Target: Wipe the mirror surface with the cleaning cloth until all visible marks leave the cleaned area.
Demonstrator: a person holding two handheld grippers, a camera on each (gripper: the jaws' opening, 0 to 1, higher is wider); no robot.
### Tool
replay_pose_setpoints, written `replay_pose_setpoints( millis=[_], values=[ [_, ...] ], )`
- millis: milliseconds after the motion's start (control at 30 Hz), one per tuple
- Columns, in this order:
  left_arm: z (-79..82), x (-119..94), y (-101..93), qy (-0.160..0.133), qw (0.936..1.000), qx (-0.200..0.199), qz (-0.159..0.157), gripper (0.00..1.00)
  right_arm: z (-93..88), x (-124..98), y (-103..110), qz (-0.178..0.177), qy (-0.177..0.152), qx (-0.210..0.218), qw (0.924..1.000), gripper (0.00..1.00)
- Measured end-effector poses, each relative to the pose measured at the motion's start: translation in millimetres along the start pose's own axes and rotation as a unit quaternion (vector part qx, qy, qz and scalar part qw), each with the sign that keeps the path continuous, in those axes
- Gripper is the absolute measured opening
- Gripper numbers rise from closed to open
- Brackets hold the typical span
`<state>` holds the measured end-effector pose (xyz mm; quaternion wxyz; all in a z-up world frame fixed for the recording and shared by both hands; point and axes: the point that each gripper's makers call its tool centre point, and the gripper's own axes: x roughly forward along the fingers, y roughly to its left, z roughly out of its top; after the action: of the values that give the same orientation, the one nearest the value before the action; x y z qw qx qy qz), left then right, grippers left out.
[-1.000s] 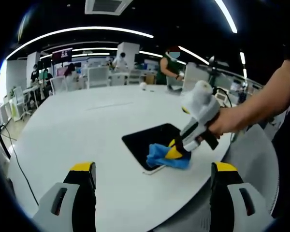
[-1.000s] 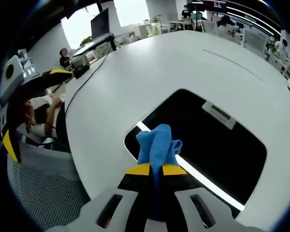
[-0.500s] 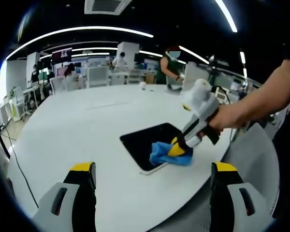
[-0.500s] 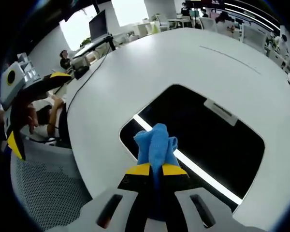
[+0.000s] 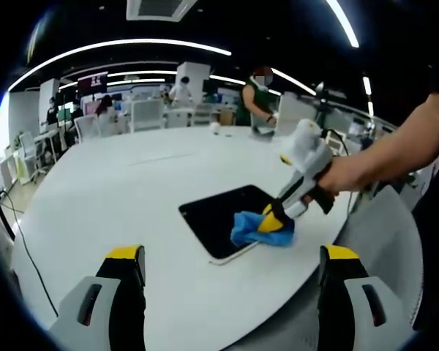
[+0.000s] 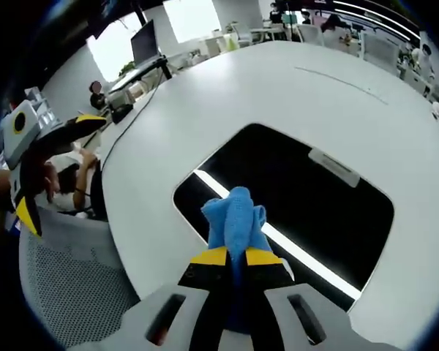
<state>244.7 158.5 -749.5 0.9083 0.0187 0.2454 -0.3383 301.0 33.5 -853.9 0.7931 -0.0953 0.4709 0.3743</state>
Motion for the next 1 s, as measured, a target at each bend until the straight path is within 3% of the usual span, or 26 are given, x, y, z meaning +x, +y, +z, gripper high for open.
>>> replay_pose_setpoints(
  millis=[533, 1000],
  values=[
    [-3.2, 3, -6.6, 0.008, 0.9999, -0.002, -0.006, 0.99, 2.6, 1, -1, -0.026, -0.011, 0.02, 0.9994, 0.01],
    [-6.8, 6, -5.1, 0.012, 0.9999, -0.007, -0.004, 0.99, 13.2, 5, -9, -0.028, -0.017, 0.025, 0.9991, 0.01]
  ],
)
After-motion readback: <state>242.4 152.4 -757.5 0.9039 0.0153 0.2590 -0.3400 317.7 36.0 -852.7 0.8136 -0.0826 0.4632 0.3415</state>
